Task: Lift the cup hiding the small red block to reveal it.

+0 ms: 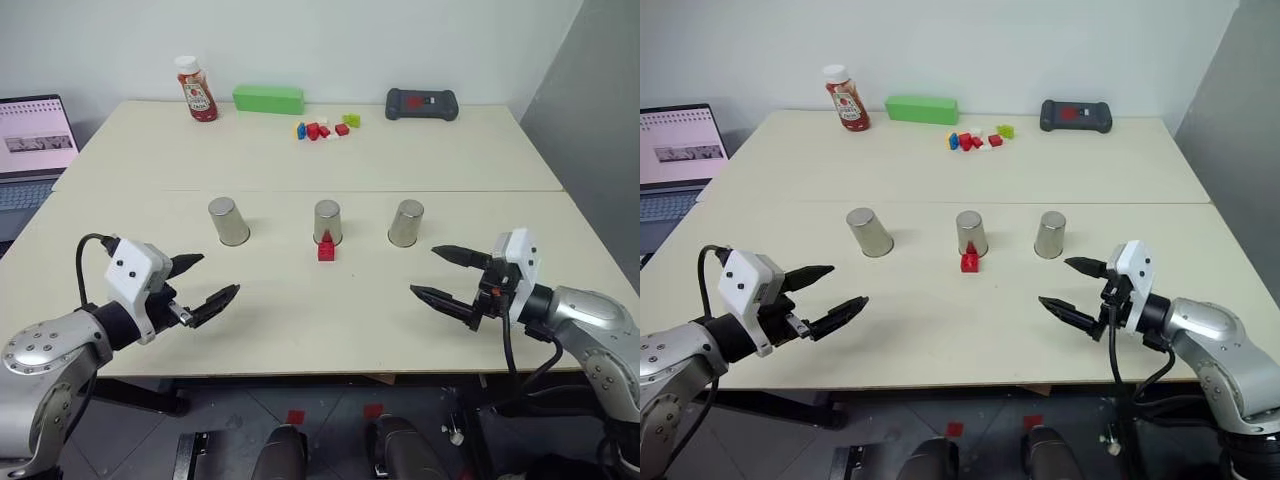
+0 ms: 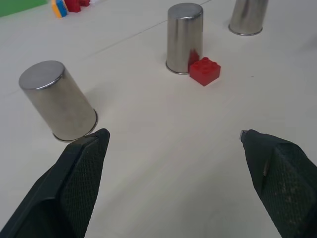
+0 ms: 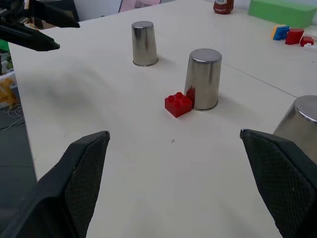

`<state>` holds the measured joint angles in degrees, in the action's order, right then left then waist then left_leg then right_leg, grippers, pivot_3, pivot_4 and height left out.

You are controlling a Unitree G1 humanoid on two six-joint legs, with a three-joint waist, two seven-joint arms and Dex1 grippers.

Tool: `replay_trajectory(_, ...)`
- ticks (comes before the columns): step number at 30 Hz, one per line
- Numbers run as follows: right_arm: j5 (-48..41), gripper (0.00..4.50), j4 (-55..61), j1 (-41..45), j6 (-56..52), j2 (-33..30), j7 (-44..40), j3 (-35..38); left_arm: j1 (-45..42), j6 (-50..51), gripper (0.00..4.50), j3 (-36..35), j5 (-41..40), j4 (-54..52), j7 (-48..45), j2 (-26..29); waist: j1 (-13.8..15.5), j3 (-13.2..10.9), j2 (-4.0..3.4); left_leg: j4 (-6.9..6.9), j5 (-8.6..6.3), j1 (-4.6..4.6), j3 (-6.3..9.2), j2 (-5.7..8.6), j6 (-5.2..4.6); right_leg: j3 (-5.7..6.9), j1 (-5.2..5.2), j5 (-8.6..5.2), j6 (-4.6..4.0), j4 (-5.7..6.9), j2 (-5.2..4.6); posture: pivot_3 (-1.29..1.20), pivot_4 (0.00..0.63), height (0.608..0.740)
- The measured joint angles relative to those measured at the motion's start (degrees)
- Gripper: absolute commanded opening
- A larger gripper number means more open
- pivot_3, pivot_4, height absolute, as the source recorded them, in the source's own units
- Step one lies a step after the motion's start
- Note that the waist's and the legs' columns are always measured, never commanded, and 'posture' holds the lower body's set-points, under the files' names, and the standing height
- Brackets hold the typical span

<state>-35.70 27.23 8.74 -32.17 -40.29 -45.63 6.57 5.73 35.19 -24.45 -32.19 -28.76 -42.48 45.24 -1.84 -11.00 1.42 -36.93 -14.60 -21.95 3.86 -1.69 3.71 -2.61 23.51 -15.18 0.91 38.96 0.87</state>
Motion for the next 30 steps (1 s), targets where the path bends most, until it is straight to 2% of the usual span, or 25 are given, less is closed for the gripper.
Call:
replay_trajectory(9,-1.2,4.5,0.5,0.1,-0.9,0.0,-0.4,0.0,1.0,1.0,4.48,-0.2,-0.3,-0.4,-0.9,2.7,0.0,0.0,0.0,0.02,0.0,0.0,-0.01,0.0,0.0,-0.01,0.0,0.0,0.0,-0.01,0.0,0.0,0.15,0.74)
replay_trajectory(30,-0.9,4.5,-0.7,0.8,0.3,0.2,-1.9,-1.1,4.3,5.3,4.48,-2.5,-2.0,-4.7,-1.7,4.3,0.0,0.0,0.0,0.01,0.0,0.02,0.0,-0.01,0.0,0.01,0.0,-0.01,-0.01,0.0,0.0,0.0,0.15,0.74)
